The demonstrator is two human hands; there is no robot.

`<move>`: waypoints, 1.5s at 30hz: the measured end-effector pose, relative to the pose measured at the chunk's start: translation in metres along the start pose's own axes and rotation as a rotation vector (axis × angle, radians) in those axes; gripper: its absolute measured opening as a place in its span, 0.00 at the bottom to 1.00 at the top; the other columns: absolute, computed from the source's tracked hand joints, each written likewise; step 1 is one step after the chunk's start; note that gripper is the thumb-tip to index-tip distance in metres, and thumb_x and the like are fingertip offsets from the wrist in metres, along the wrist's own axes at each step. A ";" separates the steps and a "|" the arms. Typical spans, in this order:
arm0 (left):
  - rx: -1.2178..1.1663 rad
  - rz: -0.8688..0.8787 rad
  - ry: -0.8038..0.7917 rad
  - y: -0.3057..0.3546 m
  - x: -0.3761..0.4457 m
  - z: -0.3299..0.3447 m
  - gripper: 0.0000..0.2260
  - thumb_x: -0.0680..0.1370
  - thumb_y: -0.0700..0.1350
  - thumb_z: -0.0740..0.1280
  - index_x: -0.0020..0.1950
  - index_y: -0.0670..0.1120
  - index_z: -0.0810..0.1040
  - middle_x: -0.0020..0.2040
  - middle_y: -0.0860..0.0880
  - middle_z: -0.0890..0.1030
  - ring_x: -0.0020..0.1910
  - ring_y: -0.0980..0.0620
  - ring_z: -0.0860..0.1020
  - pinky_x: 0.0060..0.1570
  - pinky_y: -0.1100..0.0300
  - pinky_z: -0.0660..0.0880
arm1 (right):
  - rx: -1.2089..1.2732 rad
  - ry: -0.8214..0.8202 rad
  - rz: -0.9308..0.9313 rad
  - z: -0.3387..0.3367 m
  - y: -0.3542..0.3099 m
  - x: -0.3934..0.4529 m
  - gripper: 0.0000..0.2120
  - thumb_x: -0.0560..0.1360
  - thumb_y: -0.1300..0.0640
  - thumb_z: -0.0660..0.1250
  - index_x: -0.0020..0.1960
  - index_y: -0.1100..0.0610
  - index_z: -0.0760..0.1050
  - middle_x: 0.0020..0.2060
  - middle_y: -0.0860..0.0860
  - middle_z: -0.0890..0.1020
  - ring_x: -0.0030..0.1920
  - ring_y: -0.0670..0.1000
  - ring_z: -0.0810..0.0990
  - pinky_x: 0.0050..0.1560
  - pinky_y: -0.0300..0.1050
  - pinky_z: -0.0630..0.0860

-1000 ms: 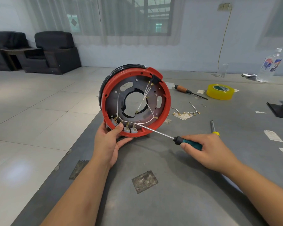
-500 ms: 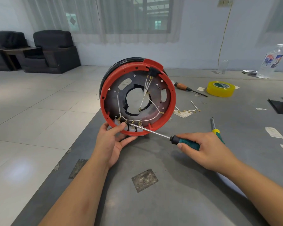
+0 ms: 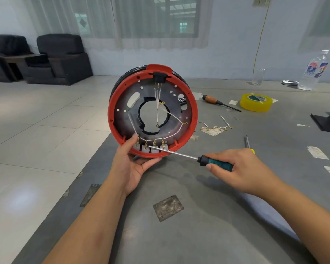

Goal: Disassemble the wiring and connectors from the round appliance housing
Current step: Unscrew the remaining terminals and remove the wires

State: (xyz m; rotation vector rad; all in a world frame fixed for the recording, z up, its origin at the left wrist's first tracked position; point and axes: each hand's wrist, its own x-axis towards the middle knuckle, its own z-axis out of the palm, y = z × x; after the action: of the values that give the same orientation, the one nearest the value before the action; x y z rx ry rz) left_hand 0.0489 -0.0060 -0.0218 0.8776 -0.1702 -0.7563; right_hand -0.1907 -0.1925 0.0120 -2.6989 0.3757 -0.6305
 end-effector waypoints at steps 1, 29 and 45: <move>0.000 -0.018 0.010 0.000 0.000 0.001 0.21 0.83 0.48 0.70 0.73 0.42 0.73 0.63 0.37 0.84 0.58 0.32 0.85 0.50 0.37 0.84 | -0.013 -0.019 0.000 -0.002 -0.001 0.000 0.18 0.76 0.41 0.64 0.61 0.43 0.83 0.41 0.41 0.85 0.41 0.44 0.81 0.42 0.42 0.78; 0.419 0.156 0.246 0.004 0.018 0.003 0.17 0.84 0.42 0.63 0.73 0.47 0.68 0.62 0.43 0.83 0.56 0.45 0.86 0.60 0.42 0.83 | 0.994 0.517 0.183 0.007 -0.048 0.055 0.12 0.79 0.45 0.69 0.54 0.47 0.68 0.45 0.57 0.86 0.37 0.60 0.86 0.33 0.45 0.80; 0.397 0.144 0.191 0.007 0.015 -0.013 0.16 0.83 0.40 0.68 0.71 0.46 0.72 0.64 0.42 0.83 0.56 0.43 0.87 0.48 0.47 0.86 | 0.759 0.617 0.053 0.009 -0.049 0.048 0.12 0.80 0.46 0.68 0.56 0.38 0.65 0.55 0.59 0.77 0.45 0.55 0.87 0.41 0.48 0.85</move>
State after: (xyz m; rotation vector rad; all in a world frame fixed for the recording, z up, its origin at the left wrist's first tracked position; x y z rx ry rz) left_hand 0.0691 -0.0052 -0.0275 1.2945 -0.2159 -0.5065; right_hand -0.1360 -0.1618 0.0412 -1.7376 0.2720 -1.2817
